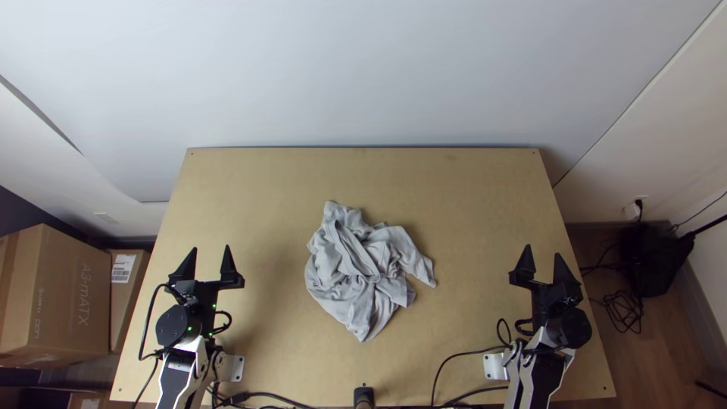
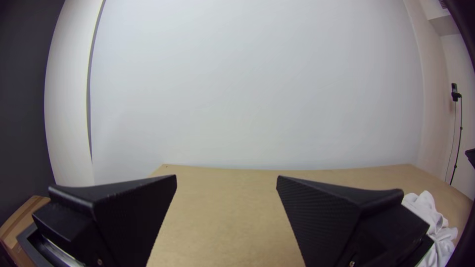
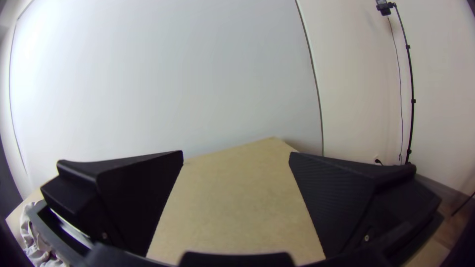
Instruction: Fold the t-shirt
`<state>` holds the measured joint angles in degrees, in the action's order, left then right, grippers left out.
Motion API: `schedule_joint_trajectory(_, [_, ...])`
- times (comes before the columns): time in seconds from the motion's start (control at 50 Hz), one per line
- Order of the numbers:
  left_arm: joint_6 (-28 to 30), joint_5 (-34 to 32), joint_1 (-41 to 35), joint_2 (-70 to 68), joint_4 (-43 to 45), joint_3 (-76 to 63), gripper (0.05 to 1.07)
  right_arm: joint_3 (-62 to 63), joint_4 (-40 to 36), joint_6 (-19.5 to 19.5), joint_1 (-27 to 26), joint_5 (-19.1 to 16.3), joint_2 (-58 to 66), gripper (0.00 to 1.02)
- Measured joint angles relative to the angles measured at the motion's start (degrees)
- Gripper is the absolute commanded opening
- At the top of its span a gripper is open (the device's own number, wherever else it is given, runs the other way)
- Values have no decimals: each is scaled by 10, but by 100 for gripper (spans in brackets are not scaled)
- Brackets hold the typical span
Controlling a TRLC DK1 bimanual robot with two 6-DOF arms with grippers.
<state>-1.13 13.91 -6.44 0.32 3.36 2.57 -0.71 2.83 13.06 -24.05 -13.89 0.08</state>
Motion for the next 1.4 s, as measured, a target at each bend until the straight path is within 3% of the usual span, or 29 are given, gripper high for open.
schedule_joint_trajectory(1.18, [0, -2, -3, 0, 0, 0, 103, 0, 0, 0, -4, 0, 0, 98])
schedule_joint_trajectory(1.4, [38, 0, 27, 0, 0, 1, 103, 0, 0, 0, 8, 4, 0, 98])
